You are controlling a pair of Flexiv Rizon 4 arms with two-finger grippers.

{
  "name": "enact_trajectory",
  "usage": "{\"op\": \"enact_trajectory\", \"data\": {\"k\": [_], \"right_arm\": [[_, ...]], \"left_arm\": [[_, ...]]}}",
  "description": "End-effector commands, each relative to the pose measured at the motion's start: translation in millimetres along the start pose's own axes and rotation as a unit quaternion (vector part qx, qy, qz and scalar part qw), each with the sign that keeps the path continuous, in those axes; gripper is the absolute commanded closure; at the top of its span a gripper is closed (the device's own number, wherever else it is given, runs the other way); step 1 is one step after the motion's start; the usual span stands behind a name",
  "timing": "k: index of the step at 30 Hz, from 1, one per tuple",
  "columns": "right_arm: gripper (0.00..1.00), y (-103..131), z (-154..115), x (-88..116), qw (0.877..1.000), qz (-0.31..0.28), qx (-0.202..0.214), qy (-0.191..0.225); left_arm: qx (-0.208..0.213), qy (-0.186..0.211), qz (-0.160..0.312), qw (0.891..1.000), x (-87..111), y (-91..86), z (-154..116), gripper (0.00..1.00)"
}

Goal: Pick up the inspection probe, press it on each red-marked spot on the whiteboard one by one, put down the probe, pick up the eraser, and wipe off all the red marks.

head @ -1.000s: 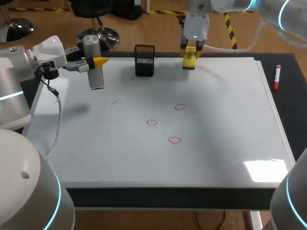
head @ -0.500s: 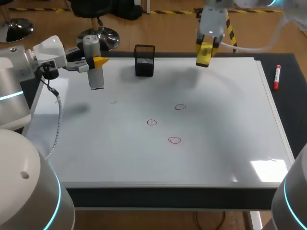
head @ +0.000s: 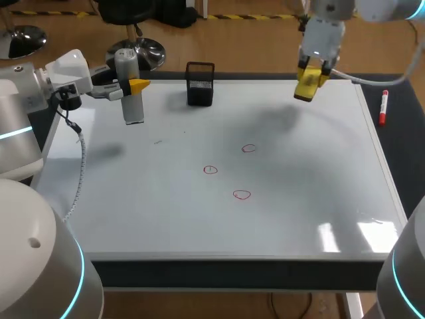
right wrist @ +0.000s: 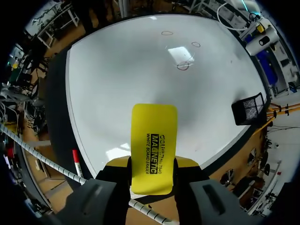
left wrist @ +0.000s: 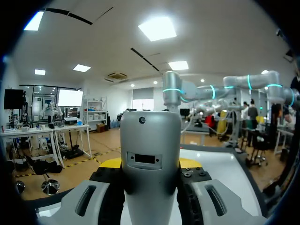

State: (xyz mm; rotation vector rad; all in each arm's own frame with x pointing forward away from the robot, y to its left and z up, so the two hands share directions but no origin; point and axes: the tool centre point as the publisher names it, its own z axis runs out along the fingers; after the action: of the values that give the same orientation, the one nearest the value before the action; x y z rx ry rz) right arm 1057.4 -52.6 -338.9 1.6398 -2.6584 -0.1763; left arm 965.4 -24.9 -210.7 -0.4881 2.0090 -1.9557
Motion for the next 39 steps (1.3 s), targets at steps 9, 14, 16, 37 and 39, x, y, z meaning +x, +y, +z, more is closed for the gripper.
{"op": "enact_trajectory", "data": {"k": [9, 14, 16, 37, 39], "right_arm": [[1.00, 11, -2, 54, 0.998, 0.044, 0.041, -0.016], [1.00, 12, -2, 70, 0.997, 0.059, 0.043, -0.015], [1.00, 13, -1, 75, 0.997, 0.061, 0.043, -0.014], [1.00, 18, 0, 84, 0.994, 0.099, 0.033, -0.025], [1.00, 18, 0, 84, 0.994, 0.099, 0.033, -0.025]], "left_arm": [[0.002, -0.001, 0.001, 1.000, 0.2, -0.3, 0, 1.00], [0.002, -0.001, 0.001, 1.000, 0.2, -0.3, 0, 1.00], [0.002, -0.001, 0.001, 1.000, 0.2, -0.3, 0, 1.00], [0.002, -0.001, 0.001, 1.000, 0.2, -0.3, 0, 1.00], [0.002, -0.001, 0.001, 1.000, 0.2, -0.3, 0, 1.00]]}}
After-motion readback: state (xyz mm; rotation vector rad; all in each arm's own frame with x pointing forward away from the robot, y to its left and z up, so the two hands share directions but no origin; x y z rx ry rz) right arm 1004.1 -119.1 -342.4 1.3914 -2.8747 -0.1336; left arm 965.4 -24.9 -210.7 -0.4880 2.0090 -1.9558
